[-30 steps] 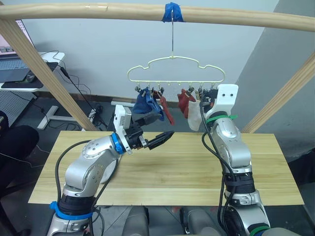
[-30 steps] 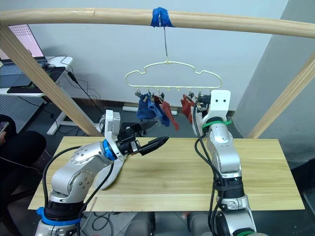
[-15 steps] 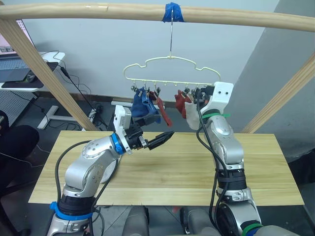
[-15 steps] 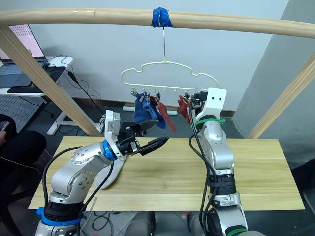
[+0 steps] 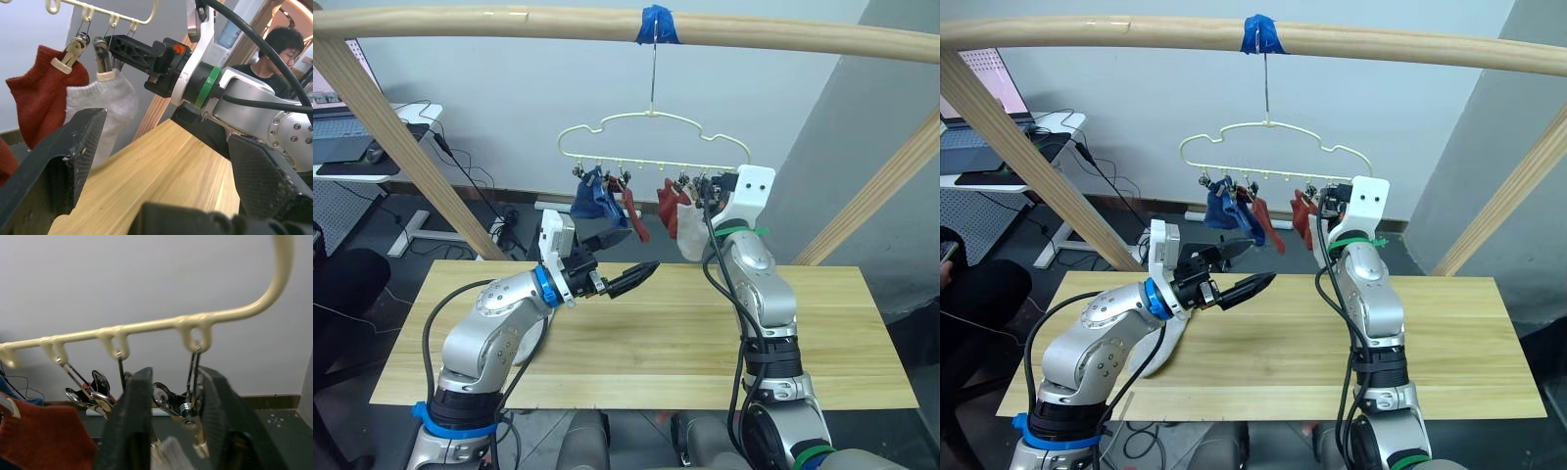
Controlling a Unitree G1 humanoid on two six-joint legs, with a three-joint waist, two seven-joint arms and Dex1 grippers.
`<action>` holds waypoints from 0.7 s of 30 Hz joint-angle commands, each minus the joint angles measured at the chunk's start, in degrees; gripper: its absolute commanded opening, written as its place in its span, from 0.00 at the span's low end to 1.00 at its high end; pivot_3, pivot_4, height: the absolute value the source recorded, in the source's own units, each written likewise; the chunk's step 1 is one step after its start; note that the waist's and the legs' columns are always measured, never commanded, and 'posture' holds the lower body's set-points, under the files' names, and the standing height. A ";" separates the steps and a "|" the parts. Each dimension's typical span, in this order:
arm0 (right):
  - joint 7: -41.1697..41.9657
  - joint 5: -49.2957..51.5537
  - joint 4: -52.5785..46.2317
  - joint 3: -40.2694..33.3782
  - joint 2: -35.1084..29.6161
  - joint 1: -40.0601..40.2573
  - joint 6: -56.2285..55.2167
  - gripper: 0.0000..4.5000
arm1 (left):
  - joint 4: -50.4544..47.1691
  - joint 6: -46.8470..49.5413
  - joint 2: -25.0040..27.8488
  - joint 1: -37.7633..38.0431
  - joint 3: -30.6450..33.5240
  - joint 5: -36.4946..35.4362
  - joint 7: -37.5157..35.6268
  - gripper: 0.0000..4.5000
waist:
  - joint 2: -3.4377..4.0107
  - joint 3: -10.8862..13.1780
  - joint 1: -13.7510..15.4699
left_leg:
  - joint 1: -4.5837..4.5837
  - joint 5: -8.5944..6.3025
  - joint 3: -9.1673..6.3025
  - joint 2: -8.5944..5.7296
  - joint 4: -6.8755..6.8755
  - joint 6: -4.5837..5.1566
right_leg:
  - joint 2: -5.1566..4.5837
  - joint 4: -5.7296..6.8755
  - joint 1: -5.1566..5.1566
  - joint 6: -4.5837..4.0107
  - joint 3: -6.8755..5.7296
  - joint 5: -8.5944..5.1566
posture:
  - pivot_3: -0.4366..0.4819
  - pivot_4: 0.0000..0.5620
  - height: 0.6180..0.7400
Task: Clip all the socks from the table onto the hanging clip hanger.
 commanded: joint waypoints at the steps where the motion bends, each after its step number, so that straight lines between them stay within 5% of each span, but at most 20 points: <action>1: -0.17 0.07 -1.86 -0.68 -0.85 -1.04 -1.06 0.04 | -2.55 -0.73 -0.45 0.05 -0.79 -0.17 0.52 1.00 | 0.00 0.00 0.00 | 0.00 0.00 0.00 0.00 0.00 0.00 | 0.00 0.00 0.00 0.00 0.00 0.00 | 0.50 0.33 1.00; 7: 3.37 0.38 -4.32 -0.48 -5.27 0.31 1.43 0.00 | -1.88 -0.09 0.43 0.35 -1.43 0.61 1.11 1.00 | 0.00 0.00 0.05 | 0.00 0.00 0.00 -0.01 0.00 0.00 | 0.00 0.00 0.00 0.00 0.01 0.00 | 0.49 0.34 1.00; 15: 23.68 4.38 -8.83 3.71 -24.25 -1.05 13.51 0.00 | 11.31 -5.13 8.42 5.93 -0.76 12.40 2.12 1.00 | 0.08 0.23 -0.16 | 0.04 -0.01 0.05 0.00 -0.01 0.01 | 0.00 -0.02 0.00 0.03 0.04 -0.03 | 0.45 0.36 1.00; 21: 31.68 9.54 -12.30 4.69 -30.71 -3.52 23.55 0.00 | 22.40 -11.35 10.82 7.52 0.93 20.73 7.78 1.00 | 0.03 0.87 -0.17 | 0.03 -0.01 0.04 0.01 0.00 0.02 | -0.01 -0.03 -0.01 0.01 0.03 -0.08 | 0.45 0.38 1.00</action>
